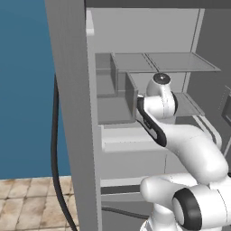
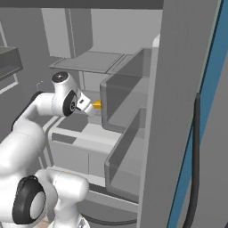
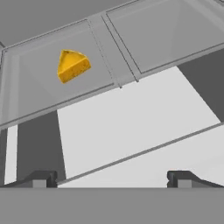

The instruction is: Take the cheese, chicken drumstick, and mushroom from the fridge and place them on the plate on the dining counter to create an appetizer plate.

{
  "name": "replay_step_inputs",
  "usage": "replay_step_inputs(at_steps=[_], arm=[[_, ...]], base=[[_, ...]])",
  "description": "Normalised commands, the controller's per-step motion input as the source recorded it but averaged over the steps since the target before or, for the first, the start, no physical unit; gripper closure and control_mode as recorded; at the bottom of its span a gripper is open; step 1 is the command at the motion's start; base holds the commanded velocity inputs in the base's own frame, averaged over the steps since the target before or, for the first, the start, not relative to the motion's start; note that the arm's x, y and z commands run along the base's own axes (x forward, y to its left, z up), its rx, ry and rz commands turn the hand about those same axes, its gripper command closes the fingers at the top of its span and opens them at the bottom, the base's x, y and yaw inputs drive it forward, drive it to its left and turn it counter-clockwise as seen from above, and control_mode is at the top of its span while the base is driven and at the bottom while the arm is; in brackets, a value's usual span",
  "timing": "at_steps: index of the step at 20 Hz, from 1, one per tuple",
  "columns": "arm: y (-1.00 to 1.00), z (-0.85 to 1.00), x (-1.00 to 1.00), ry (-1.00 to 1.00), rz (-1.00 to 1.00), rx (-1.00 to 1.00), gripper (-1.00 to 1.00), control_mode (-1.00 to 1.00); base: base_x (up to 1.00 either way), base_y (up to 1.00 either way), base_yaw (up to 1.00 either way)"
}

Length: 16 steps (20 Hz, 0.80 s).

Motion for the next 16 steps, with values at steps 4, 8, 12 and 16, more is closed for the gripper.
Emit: replay_step_inputs(at_steps=[4,8,12,16], arm=[[0.06,-0.03,0.15,-0.02,0.00,0.00,-1.00,-1.00],[0.11,-0.11,0.24,-0.03,0.00,0.00,-1.00,-1.00],[0.07,-0.16,0.26,-0.02,-0.02,0.00,-1.00,-1.00],[0.07,-0.15,0.33,-0.01,-0.05,0.00,-1.00,-1.00]], base=[[0.00,0.00,0.00],[0.00,0.00,0.00],[0.00,0.00,0.00],[0.00,0.00,0.00]])
